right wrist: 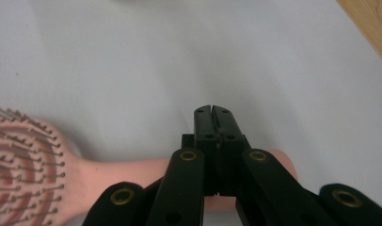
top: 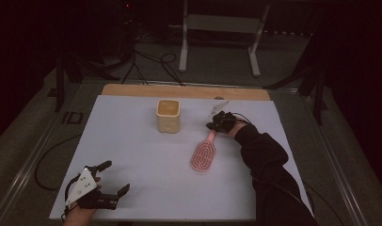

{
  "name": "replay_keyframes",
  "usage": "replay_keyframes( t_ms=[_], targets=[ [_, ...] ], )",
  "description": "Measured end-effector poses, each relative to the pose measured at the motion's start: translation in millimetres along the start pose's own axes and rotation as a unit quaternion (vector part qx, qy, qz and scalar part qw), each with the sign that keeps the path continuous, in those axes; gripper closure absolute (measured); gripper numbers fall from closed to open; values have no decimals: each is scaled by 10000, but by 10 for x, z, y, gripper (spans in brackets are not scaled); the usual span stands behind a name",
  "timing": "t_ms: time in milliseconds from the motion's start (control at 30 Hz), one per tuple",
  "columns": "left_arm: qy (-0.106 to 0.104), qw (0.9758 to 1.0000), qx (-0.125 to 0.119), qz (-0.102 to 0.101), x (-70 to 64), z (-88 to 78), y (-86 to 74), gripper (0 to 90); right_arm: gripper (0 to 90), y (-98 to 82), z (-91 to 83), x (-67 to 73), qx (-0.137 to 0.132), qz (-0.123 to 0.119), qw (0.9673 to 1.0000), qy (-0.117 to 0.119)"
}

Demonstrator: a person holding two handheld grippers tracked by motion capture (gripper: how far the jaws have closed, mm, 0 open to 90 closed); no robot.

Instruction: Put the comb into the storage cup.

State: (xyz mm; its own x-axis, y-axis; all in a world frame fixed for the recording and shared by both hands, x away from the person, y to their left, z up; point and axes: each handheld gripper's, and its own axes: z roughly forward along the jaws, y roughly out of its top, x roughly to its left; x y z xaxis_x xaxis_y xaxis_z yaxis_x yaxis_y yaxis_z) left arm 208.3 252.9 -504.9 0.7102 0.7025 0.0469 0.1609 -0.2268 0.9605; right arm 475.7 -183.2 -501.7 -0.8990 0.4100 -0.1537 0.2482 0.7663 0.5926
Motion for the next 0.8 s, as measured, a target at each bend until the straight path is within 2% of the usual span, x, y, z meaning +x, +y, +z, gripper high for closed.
replay_keyframes(
  t_ms=[500,800],
  targets=[
    [-8,10000,-13,8,-5,-2,7,0,900,-309,-272,14,202,42,9997,-138],
    [5,10000,-14,0,-9,-2,7,0,900,-538,-448,90,167,120,9997,-162]
  ],
)
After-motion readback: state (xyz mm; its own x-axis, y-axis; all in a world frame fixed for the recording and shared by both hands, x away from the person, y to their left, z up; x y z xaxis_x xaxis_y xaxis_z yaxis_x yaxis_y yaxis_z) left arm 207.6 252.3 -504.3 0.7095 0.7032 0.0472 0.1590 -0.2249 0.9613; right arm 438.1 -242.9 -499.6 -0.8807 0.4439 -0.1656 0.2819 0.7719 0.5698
